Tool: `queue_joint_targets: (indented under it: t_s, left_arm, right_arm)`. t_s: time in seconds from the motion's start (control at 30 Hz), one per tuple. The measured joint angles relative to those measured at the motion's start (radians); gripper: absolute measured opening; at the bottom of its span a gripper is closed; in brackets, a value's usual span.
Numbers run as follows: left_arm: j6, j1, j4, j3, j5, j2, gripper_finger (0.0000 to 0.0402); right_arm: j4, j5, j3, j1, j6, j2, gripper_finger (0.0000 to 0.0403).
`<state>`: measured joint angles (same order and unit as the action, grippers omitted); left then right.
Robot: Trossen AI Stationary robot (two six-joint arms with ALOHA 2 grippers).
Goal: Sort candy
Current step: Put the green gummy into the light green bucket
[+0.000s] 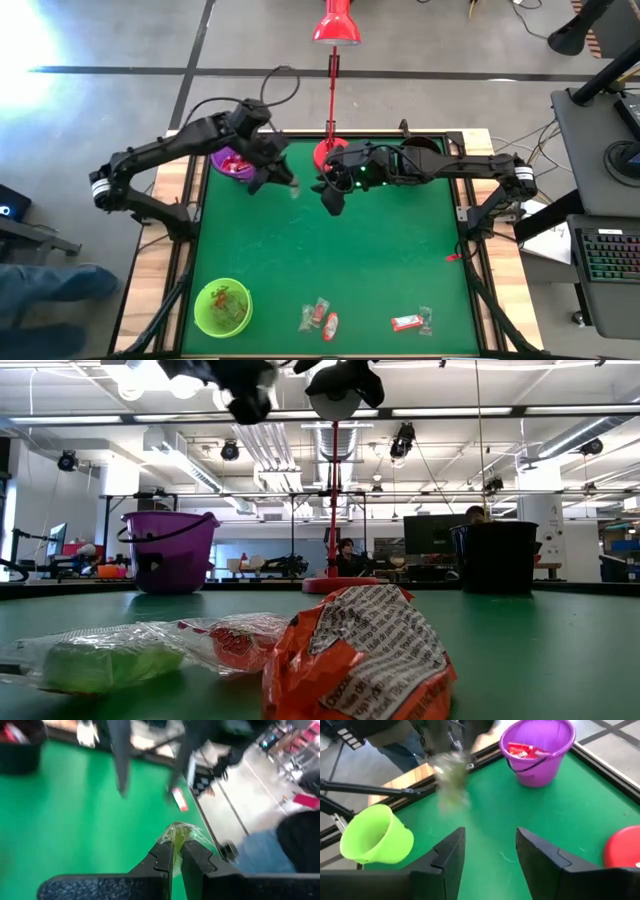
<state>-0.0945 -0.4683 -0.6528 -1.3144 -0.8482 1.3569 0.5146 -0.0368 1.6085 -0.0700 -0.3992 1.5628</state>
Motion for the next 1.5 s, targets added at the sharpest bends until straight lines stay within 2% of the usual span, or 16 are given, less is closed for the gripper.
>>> queue_joint_targets:
  t_s: [0.27,0.4,0.57,0.67,0.8,0.9,1.03,1.2,1.33,1.5]
  left_arm:
    - [-0.083,0.043,-0.43,0.012,-0.001,-0.13,0.0003]
    - [-0.078,0.103,-0.551,0.051,0.0,-0.192,0.0003]
    - [0.011,0.204,-0.599,0.154,-0.001,-0.279,0.0003]
    - [0.073,0.274,-0.57,0.215,-0.012,-0.326,0.0003]
    - [0.173,0.371,-0.509,0.268,-0.081,-0.367,0.0003]
    - [0.285,0.452,-0.452,0.303,-0.049,-0.378,0.0003]
    - [0.442,0.568,-0.288,0.364,0.001,-0.378,0.0003]
    - [0.646,0.712,-0.062,0.446,0.002,-0.372,0.0003]
    - [0.779,0.775,0.021,0.479,0.016,-0.356,0.0003]
    - [0.861,0.79,0.025,0.479,0.056,-0.326,0.0004]
  right_arm:
    - [0.068,0.003,0.0,0.0,0.007,0.001,0.0174]
    - [0.076,0.003,0.0,0.0,0.008,0.001,0.017]
    - [0.079,0.003,0.0,0.0,0.008,0.001,0.0164]
    - [0.079,0.003,0.0,0.0,0.007,0.002,0.0165]
    - [0.079,0.002,0.0,0.0,0.007,0.002,0.0166]
    - [0.08,0.002,0.0,0.0,0.007,0.002,0.0164]
    - [0.083,0.002,0.0,0.0,0.007,0.003,0.0159]
    - [0.158,0.02,-0.001,0.0,0.006,0.003,0.016]
    - [0.233,0.079,-0.001,0.0,-0.001,0.003,0.0155]
    - [0.258,0.206,-0.002,0.019,0.0,0.003,0.0153]
